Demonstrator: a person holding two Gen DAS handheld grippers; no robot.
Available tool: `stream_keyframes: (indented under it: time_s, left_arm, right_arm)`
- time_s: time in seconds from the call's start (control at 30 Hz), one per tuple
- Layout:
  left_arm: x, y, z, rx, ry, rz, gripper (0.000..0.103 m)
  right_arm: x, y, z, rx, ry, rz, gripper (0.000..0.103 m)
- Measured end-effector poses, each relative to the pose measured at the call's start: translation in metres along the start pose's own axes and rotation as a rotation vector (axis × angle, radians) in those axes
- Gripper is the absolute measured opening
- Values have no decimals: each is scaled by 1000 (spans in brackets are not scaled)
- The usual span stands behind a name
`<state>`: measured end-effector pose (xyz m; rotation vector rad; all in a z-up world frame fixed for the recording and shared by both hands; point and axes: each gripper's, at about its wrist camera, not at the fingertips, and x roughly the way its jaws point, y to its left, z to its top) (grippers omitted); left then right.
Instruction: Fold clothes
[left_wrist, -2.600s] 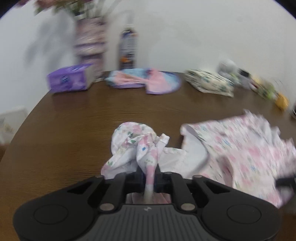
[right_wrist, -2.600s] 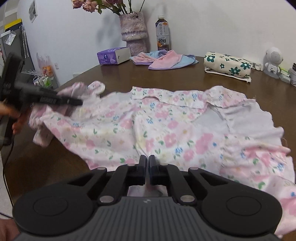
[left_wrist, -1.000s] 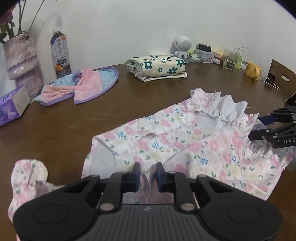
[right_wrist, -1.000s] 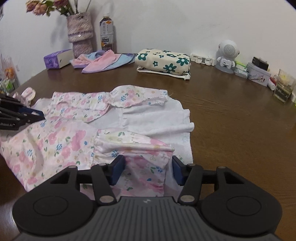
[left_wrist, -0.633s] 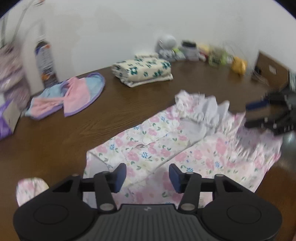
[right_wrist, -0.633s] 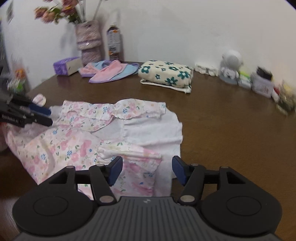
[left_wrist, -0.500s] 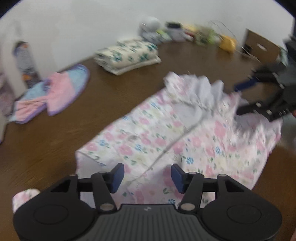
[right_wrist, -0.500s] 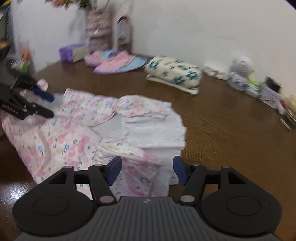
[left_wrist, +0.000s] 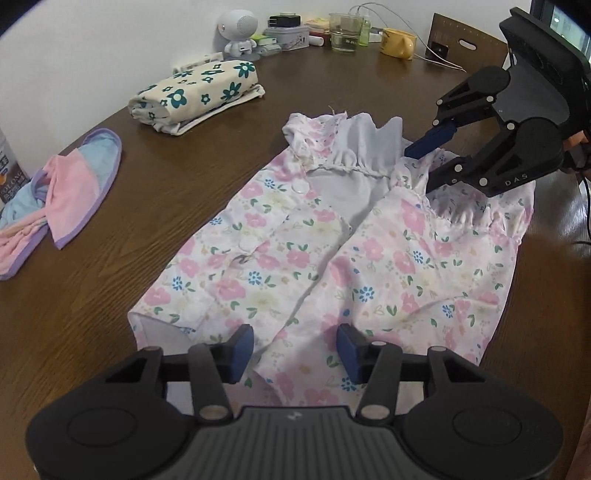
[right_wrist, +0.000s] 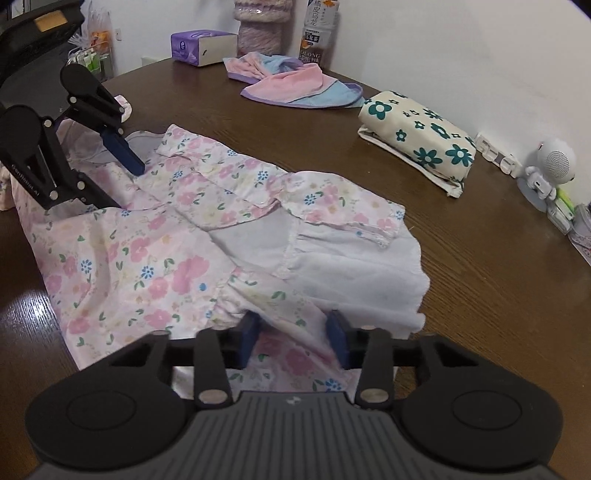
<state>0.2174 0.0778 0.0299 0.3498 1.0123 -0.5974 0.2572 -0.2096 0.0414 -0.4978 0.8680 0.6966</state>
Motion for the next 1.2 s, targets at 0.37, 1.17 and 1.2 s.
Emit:
stream_keyframes:
  time_s: [0.37, 1.17, 1.2]
  left_arm:
    - [-9, -24, -5, 96, -33, 116, 1]
    - [-122, -109, -10, 161, -404, 446, 0]
    - [-123, -115, -19, 142, -395, 406, 0]
  right_arm:
    - [4, 9, -2, -23, -5, -22, 19]
    - [-96, 28, 1, -44, -321, -252, 2]
    - [-107, 32, -10, -46, -330, -246, 2]
